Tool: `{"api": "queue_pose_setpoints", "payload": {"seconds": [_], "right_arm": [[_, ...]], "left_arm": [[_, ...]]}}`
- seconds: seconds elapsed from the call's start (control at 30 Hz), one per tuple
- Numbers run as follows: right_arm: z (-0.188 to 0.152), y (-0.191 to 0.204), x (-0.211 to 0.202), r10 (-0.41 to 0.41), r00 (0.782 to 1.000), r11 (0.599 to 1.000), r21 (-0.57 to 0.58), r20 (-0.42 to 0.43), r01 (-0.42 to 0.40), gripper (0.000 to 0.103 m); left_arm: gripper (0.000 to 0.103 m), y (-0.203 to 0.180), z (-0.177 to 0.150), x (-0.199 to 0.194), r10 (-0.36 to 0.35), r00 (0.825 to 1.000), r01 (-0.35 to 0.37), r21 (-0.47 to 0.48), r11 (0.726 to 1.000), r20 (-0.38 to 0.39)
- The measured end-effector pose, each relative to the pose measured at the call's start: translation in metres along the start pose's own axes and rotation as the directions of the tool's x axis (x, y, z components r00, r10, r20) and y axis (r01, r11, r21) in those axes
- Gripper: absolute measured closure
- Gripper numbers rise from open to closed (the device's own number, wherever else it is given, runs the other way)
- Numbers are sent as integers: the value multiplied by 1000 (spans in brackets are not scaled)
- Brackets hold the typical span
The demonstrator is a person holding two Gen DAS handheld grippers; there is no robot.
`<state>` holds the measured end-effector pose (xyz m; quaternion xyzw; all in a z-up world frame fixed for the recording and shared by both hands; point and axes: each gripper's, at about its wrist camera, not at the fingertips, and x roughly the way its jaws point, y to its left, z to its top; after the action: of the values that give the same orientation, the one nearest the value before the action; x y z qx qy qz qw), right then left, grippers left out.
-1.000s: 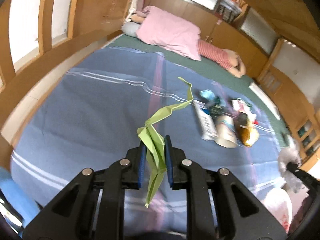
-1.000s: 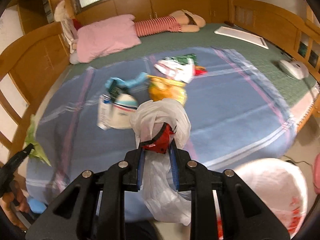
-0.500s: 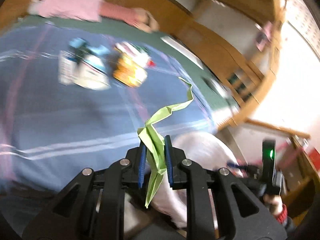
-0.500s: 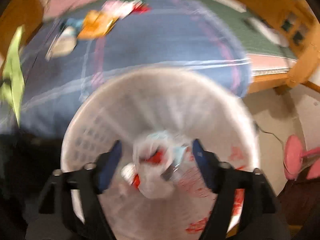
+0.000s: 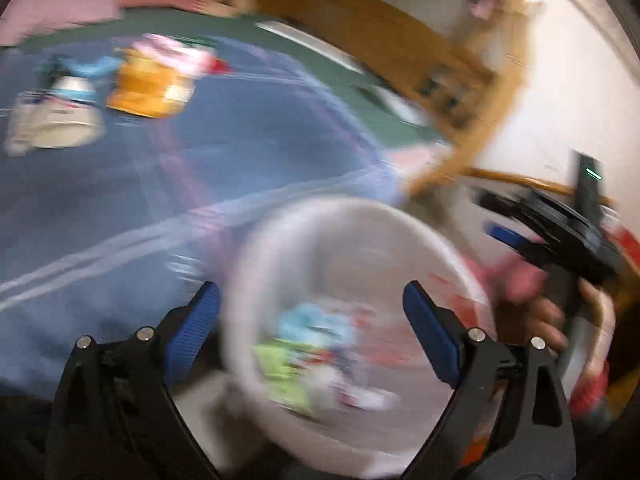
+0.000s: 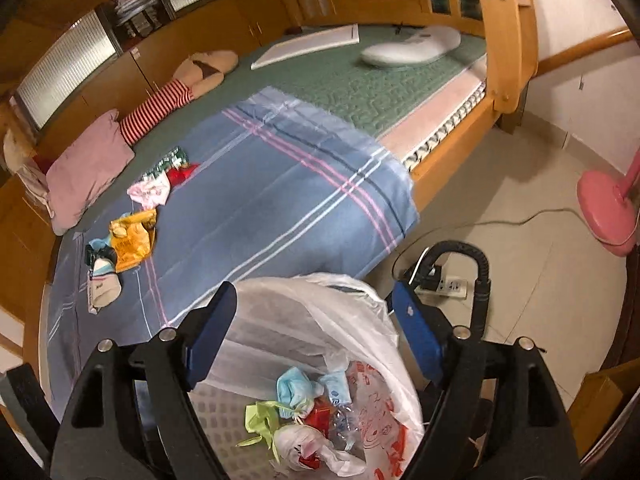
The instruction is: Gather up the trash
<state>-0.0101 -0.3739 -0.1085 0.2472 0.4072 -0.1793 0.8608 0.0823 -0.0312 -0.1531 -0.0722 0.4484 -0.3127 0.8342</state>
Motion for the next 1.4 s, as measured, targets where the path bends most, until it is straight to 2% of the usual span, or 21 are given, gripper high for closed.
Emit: {"api": "queue_pose_setpoints", "payload": {"seconds": [0.07,0.13,0.17,0.2,0.27,0.37,0.47,0.53,0.6,0.67,0.77,0.8,0.9,0.93,1.03,1.07,1.17,1.23,1.3,1.37,1.4], "right_arm": [[-2,5,9,7,1000,1000,-9,-25,-7,24],[0,18,20,13,999,999,-33,-48,-14,24],[1,27,25,16,998,998,-51,-60,-19,24],[1,37,30,21,997,997,-69,-70,-26,24],[3,63,44,37,995,992,-116,-98,-48,24],[4,105,64,75,988,980,-175,-135,-98,24],[5,163,87,123,981,953,-257,-153,-160,24],[5,211,106,148,978,927,-324,-146,-188,24],[4,252,123,185,970,902,-364,-157,-231,24],[0,295,140,237,951,868,-397,-198,-300,24],[-12,371,176,250,933,801,-487,-258,-350,24],[-16,389,185,238,935,785,-514,-263,-345,24],[-32,434,218,173,944,750,-583,-282,-312,24],[-36,441,226,148,949,746,-598,-278,-291,24],[-53,457,255,70,953,728,-638,-296,-251,24],[-54,458,259,78,948,729,-631,-309,-265,24],[-53,451,261,124,932,747,-586,-341,-314,27],[-52,447,260,159,903,745,-551,-400,-375,38],[-52,443,256,168,884,733,-544,-436,-408,42],[-59,440,248,173,863,704,-552,-476,-446,58],[-64,437,242,179,839,685,-547,-515,-482,59]], "left_arm": [[11,21,5,-2,189,981,-189,-21,982,42],[11,44,12,-7,371,926,-370,-25,929,67],[11,52,17,-10,418,905,-418,-24,908,78],[11,64,25,-17,493,864,-493,-26,870,104],[10,82,39,-29,576,806,-577,-36,816,137],[7,127,57,-47,706,692,-698,-108,707,152],[7,172,58,-60,759,634,-725,-225,651,151],[7,204,53,-67,806,590,-751,-339,567,42],[7,226,48,-76,801,599,-715,-446,538,5],[7,241,43,-87,816,577,-695,-530,485,-10],[7,250,39,-90,821,571,-674,-585,451,-24],[7,250,38,-88,822,569,-674,-588,448,-26],[7,248,34,-85,807,590,-673,-572,469,-32],[7,245,36,-82,806,591,-680,-557,477,-31],[7,236,37,-80,824,566,-705,-528,473,-18],[7,236,36,-81,828,561,-707,-530,468,-17],[7,241,31,-85,825,564,-693,-559,455,-27],[7,245,27,-90,823,566,-676,-594,437,-39],[7,250,23,-97,822,569,-652,-631,420,-42],[7,254,19,-103,819,572,-629,-664,404,-43],[7,256,17,-105,818,573,-618,-679,396,-45]]}}
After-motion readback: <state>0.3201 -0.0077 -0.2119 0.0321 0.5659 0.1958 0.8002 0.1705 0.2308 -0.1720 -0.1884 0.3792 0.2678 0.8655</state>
